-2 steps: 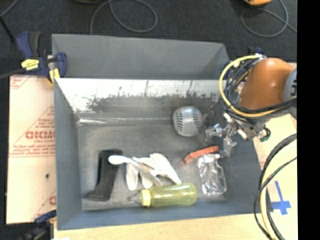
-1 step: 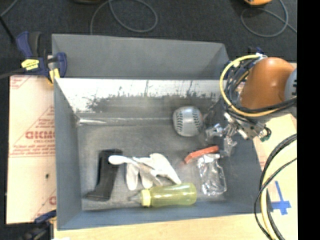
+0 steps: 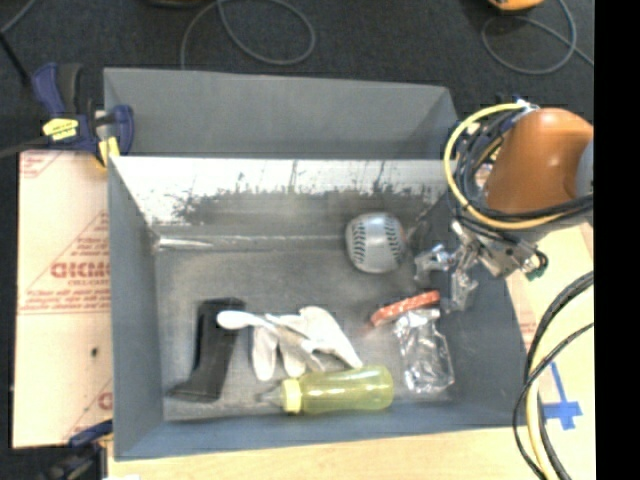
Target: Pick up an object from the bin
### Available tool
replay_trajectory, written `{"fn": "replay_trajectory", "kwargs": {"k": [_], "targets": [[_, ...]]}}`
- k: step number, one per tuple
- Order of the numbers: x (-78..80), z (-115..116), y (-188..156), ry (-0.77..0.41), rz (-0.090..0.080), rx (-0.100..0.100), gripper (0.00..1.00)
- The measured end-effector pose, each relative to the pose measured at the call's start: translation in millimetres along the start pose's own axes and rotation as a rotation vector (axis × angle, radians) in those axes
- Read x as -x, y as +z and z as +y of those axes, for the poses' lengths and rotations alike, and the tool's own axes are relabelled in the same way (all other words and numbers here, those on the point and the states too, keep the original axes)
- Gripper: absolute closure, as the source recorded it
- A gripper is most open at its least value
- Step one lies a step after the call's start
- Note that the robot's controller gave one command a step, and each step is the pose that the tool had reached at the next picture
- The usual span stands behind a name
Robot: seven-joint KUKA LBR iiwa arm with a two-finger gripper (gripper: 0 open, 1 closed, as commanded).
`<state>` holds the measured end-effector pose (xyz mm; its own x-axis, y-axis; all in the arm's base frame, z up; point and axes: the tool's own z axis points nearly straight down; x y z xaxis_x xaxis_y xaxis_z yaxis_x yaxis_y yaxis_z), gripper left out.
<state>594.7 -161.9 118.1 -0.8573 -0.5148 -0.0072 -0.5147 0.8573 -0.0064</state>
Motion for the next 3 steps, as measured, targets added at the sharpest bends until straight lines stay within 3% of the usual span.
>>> {"fn": "replay_trajectory", "kwargs": {"k": [3], "targets": [[1.4,-2.1,-41.4,0.001,-0.005,-0.006,1.0]]}}
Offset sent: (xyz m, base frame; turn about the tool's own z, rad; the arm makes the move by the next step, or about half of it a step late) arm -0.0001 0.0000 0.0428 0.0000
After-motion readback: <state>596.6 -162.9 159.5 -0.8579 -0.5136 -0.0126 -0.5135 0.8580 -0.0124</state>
